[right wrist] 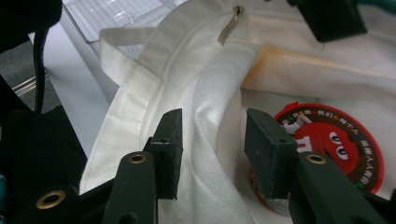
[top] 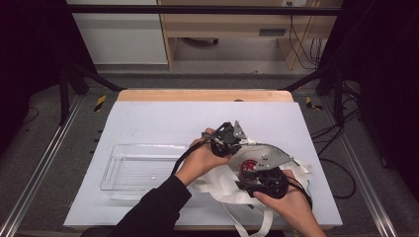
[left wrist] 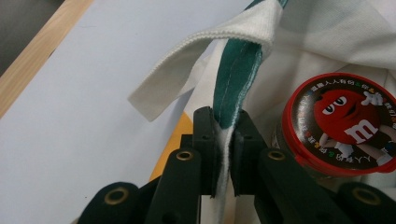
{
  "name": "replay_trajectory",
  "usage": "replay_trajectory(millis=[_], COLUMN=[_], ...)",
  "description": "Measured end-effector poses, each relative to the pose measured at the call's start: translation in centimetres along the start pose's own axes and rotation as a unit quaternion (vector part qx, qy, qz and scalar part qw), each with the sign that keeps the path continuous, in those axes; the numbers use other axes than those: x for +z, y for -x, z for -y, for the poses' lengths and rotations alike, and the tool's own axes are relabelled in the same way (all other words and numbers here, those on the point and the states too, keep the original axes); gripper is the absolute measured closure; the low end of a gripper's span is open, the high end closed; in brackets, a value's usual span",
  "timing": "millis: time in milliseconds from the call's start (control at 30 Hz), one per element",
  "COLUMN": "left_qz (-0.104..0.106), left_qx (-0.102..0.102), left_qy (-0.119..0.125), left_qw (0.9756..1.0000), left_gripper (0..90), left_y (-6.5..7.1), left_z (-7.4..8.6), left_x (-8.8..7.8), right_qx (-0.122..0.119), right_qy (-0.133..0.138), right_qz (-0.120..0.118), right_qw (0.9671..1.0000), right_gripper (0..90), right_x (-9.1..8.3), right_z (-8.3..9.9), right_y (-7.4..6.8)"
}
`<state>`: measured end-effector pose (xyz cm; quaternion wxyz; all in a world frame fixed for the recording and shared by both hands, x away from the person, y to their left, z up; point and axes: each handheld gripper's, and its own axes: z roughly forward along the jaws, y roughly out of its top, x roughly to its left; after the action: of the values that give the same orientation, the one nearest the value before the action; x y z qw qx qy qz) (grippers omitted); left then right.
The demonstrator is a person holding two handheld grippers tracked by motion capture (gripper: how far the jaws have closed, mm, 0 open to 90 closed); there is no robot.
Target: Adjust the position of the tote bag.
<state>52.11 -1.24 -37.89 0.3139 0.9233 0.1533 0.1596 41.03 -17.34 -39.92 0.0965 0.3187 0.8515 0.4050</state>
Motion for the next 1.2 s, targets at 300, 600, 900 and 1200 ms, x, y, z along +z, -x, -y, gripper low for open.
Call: replay_trajectory(millis=[300,600,900,1200], left_qz=[-0.006,-0.007,-0.014,-0.019], left_qx=[-0.003,-0.009,-0.025,-0.028], left_qy=[0.006,0.009,0.017,0.024], left_qw=[1.0000,0.9999,0.9995,0.9991], left_gripper=[84.9,87.0,87.4,87.4], left_y=[-0.2,-0.8,-1.4,-1.9], left_z=[0.0,-0.6,-1.3,-1.9], left_x=[-0.1,0.2,0.1,-0.8], right_qx=[-0.011,-0.027,-0.038,-0.043], right_qy=[-0.018,-0.026,-0.026,-0.017], right_qz=[-0.004,-0.005,-0.019,-0.014], right_qw=[0.9998,0.9993,0.9987,0.9988], right_gripper=[79.9,86.9,88.2,88.5], right_x=[1.0,1.5,1.9,1.6], right_z=[0.7,1.0,1.4,1.6], right_y=[-1.0,-2.6,-3.7,-4.5])
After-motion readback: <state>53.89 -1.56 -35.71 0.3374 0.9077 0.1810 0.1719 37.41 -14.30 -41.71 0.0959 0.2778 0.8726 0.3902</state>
